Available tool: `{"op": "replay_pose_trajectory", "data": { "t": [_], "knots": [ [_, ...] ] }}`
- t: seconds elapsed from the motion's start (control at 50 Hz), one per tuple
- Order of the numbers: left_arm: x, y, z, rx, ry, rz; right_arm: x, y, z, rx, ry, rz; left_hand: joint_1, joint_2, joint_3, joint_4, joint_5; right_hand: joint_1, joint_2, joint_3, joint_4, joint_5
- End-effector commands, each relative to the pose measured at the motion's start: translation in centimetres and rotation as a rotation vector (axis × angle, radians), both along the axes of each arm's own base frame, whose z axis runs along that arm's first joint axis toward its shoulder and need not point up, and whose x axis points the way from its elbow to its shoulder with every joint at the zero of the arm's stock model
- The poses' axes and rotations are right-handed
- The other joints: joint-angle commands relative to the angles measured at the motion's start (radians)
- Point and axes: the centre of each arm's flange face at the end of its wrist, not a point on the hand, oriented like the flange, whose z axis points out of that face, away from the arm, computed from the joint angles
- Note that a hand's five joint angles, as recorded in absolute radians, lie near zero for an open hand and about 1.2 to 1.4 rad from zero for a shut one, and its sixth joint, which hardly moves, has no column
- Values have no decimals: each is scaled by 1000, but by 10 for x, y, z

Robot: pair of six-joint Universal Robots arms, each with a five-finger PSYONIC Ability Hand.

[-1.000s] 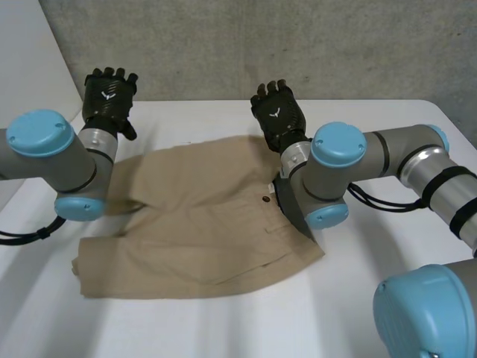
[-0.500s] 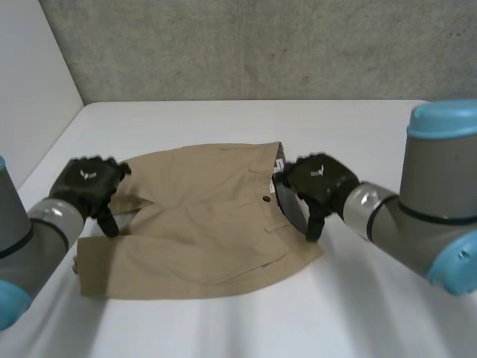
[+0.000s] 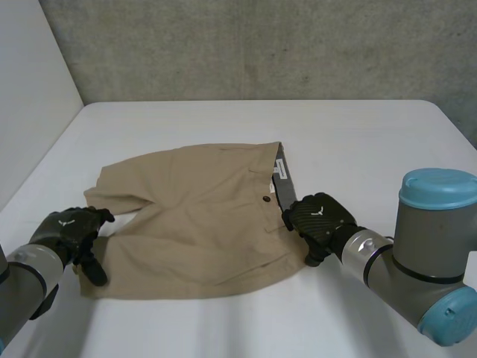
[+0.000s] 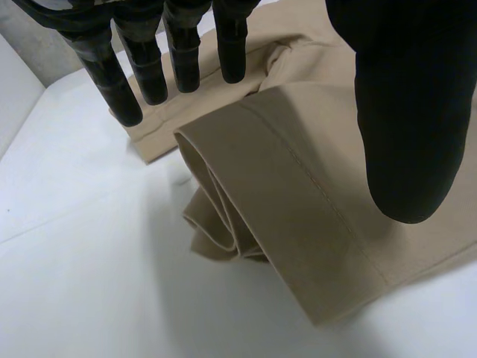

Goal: Fold the shorts.

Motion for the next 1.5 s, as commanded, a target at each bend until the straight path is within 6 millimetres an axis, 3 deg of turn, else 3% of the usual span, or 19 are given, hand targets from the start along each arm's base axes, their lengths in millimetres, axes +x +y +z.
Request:
{"op": "replay_pose_trajectory", "data": {
  "t": [0.02,0.28,0.34,0.38,0.58,0.76,0.9,1.06,1.14,1.3,1.42,1.5],
  "knots": [
    [0,5,-1,4,0,-3,1,-1,-7,11,13,4,76,57,80,62,62,292,198,199,202,229],
    [2,18,12,-44,7,-5,1,-4,-13,11,19,4,106,86,110,91,91,271,177,178,181,208],
    [2,20,12,-43,6,-7,1,-5,-12,7,17,2,106,86,110,91,91,470,376,377,380,407],
    [1,21,11,-38,11,-16,2,-6,-11,-5,11,0,103,83,107,88,88,851,756,757,760,788],
    [-1,25,8,-24,24,-44,-11,-24,-11,-29,-8,-79,106,86,110,91,91,852,757,759,762,789],
    [-7,38,0,14,32,-91,-32,-45,-6,-4,-47,-345,170,151,174,155,155,852,757,759,762,789],
    [-11,49,-4,48,26,-120,-33,-46,-6,1,-54,-352,238,218,242,223,223,852,757,759,762,789],
    [-23,75,-4,88,22,-200,-33,-45,-7,3,-53,-352,419,400,424,405,405,852,757,759,762,789],
    [-32,91,11,20,35,-268,-33,-44,-8,5,-53,-351,437,418,442,423,423,852,757,759,762,789],
    [-37,104,41,-140,69,-313,-34,-43,-8,8,-51,-352,384,365,389,370,370,852,757,759,762,789],
    [-41,112,37,-120,64,-348,-34,-43,-8,6,-52,-352,387,368,392,373,373,852,757,759,762,789],
    [-46,117,23,-54,40,-381,-35,-43,-7,1,-53,-354,396,377,400,382,382,852,757,759,762,789]
  ]
}}
